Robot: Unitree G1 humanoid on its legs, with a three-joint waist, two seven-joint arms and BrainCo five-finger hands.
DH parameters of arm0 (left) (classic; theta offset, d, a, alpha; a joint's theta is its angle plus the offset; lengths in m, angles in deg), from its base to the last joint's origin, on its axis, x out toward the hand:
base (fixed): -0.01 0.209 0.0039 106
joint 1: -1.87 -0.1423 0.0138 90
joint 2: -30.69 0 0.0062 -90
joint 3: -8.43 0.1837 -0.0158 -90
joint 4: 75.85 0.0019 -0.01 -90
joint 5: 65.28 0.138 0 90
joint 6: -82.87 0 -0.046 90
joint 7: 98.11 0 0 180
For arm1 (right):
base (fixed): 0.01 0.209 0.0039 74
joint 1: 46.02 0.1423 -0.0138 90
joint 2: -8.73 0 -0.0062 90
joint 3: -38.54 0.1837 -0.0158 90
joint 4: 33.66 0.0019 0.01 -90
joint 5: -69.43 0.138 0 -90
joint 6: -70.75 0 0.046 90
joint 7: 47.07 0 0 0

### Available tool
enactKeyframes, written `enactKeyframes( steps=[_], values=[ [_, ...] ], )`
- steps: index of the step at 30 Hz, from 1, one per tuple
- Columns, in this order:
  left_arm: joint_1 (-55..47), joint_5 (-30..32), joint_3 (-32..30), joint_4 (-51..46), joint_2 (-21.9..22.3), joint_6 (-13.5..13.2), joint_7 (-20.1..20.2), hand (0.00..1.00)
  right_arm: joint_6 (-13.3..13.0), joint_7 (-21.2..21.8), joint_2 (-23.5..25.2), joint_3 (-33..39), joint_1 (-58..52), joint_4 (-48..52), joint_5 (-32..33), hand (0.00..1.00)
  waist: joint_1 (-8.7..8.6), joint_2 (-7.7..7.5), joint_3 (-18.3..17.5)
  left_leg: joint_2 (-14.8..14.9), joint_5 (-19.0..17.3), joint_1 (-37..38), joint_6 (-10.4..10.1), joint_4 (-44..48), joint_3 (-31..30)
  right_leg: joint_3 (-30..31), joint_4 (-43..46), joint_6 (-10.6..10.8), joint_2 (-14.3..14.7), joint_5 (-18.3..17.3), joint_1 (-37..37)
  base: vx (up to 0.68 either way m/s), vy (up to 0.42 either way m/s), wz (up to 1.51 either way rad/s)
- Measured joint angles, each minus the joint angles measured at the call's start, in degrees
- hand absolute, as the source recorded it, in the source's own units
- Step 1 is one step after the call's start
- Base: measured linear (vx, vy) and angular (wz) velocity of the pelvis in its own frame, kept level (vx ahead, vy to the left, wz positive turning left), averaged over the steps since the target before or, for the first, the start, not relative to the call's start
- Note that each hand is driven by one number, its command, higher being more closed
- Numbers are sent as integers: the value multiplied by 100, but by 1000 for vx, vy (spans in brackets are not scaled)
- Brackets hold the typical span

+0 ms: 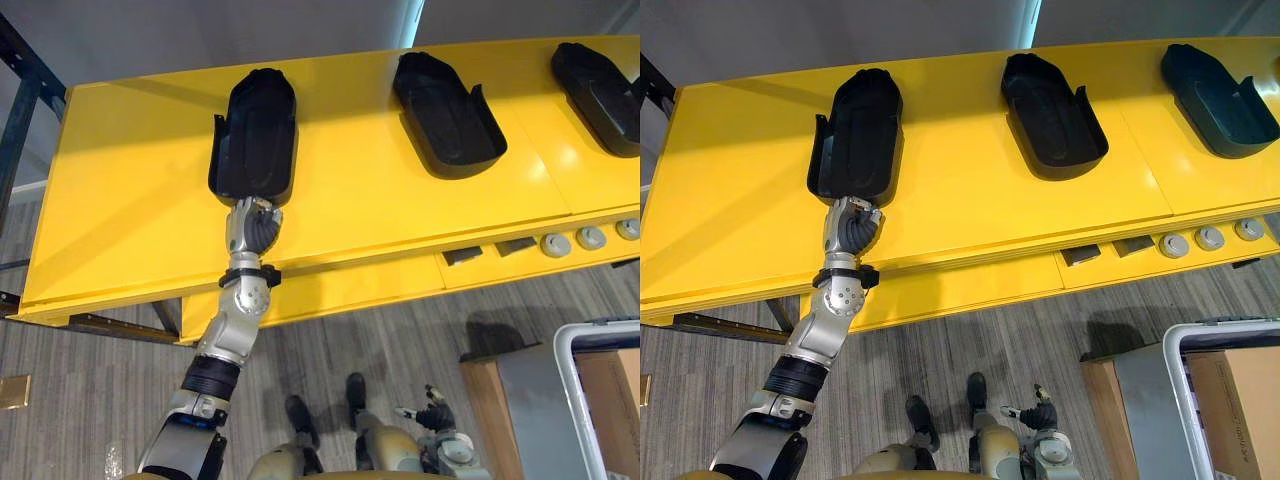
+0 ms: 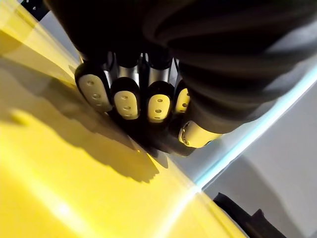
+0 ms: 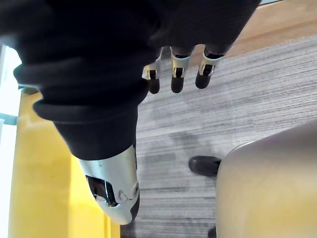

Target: Walk over and take plastic housings, then place them on the shelf

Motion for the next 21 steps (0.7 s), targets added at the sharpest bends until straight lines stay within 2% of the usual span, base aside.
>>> enactKeyframes(
  steps=[10, 13, 15, 17, 18, 20, 21],
  values=[
    [28, -25, 141, -7, -7, -7, 105, 100, 0, -1, 2, 1, 3, -4, -11, 0, -11, 0, 0, -3, 1, 35, 1, 0, -17, -47, 1, 0, -5, 1, 43, 0, 0, 0],
    [-247, -370, 129, -266, 6, -51, 196, 100, 7, 0, 5, 0, 25, -23, -11, 0, -33, 6, 4, -10, 1, 138, 3, -1, -97, -99, 0, 10, -12, -9, 161, 8, 2, 8],
    [-532, -841, 112, -807, 9, -179, 302, 100, 25, 2, -7, 2, 46, -80, -11, 0, -34, 12, 7, -14, 1, 150, 5, 0, -185, -129, 0, 15, -26, -18, 201, 12, 5, 18],
    [-887, -1631, 16, -1706, -16, -522, 515, 100, 66, 8, -18, 39, 50, -176, -2, 0, 20, 24, 14, -25, -2, 181, 3, 0, -339, -259, 0, 19, -48, -43, 292, 7, 13, 30],
    [-975, -1786, -27, -1940, -28, -602, 542, 100, 71, 12, -25, 40, 50, -179, -4, 0, 32, 26, 15, -27, -3, 198, 2, 0, -382, -300, 0, 25, -53, -52, 328, 9, 19, 39],
    [-1346, -2441, -420, -2774, -66, -1035, 621, 100, 89, 97, -58, 49, 50, -227, -4, 0, 45, 40, 15, -35, -19, 297, -21, 0, -523, -438, -1, 20, -69, -101, 487, 11, 24, 34],
    [-1437, -2590, -577, -2932, -65, -1135, 618, 100, 92, 116, -65, 47, 50, -241, -5, 0, 54, 45, 12, -37, -19, 323, -22, -1, -552, -465, -1, 16, -72, -114, 523, 8, 22, 31]
  ],
)
